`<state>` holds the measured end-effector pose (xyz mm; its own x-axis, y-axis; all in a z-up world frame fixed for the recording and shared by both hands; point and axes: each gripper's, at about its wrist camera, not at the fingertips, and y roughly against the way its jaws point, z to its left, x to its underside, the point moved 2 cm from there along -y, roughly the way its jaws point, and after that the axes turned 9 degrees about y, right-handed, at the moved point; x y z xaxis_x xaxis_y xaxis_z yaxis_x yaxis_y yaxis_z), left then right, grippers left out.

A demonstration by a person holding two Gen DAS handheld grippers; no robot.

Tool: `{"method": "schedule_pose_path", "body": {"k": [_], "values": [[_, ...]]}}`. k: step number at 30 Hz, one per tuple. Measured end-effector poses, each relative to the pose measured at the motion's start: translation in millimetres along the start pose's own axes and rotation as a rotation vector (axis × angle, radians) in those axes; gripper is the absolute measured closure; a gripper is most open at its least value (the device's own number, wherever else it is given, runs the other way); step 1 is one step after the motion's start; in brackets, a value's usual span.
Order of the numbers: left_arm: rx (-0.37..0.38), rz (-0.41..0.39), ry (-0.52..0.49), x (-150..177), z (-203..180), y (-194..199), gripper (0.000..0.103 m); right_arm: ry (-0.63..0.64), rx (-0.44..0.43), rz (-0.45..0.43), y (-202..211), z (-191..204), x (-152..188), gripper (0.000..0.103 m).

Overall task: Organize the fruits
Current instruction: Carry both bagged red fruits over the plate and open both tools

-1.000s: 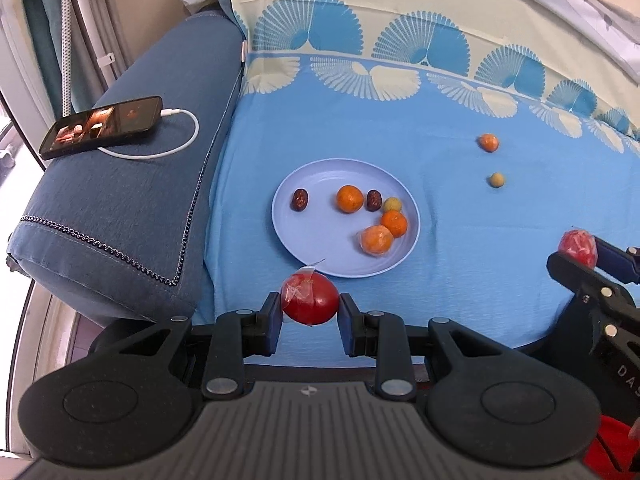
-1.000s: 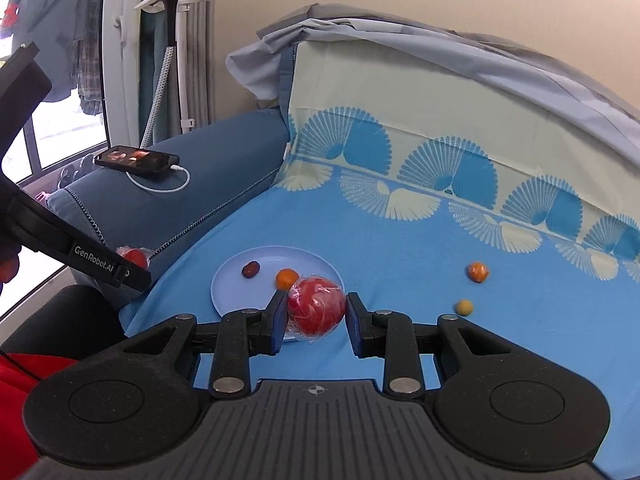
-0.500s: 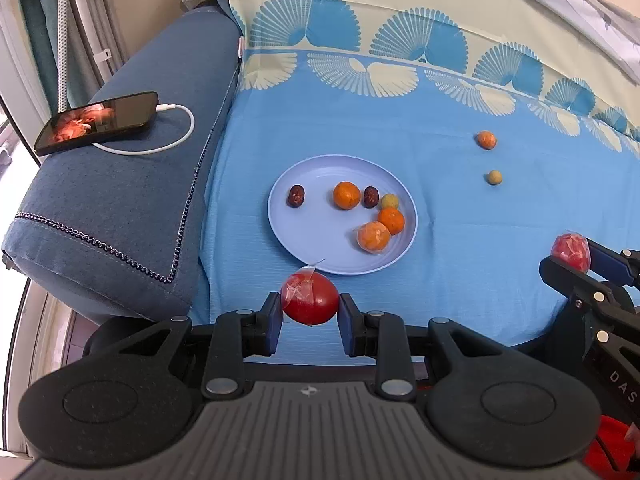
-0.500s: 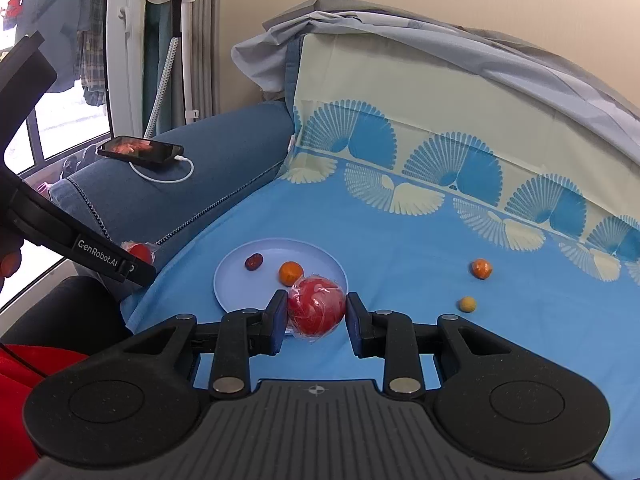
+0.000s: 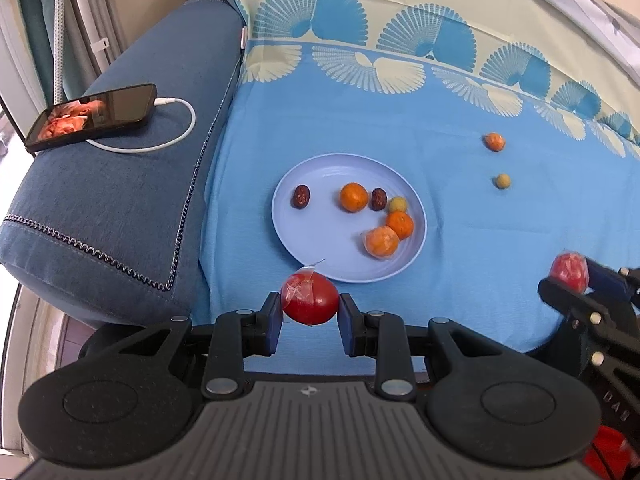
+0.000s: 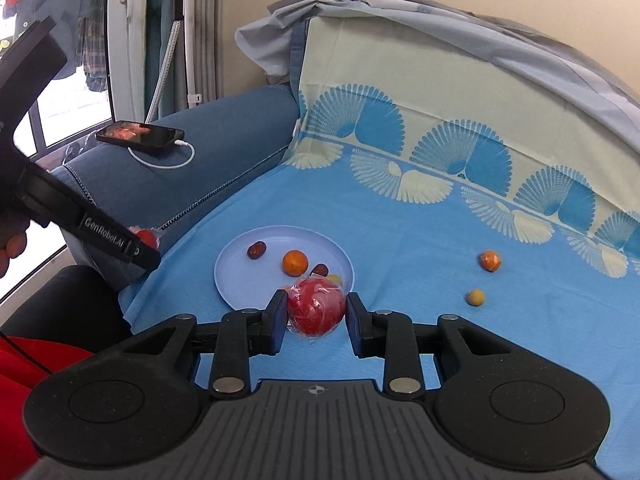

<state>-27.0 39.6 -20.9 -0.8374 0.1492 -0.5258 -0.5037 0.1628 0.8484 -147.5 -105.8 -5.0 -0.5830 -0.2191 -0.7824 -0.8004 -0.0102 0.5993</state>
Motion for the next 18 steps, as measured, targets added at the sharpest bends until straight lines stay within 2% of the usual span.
{"method": "schedule_pose_path", "body": {"k": [10, 18], "values": [[0.022, 0.006, 0.019, -37.8, 1.6, -22.3, 0.07, -0.009, -0.064, 0.045, -45.6, 3.7, -17.2, 0.071], [0.024, 0.062, -0.031, -61.4, -8.9, -71.1, 0.07, -0.007, -0.116, 0.101, -100.3, 11.1, -25.5, 0.071]]}}
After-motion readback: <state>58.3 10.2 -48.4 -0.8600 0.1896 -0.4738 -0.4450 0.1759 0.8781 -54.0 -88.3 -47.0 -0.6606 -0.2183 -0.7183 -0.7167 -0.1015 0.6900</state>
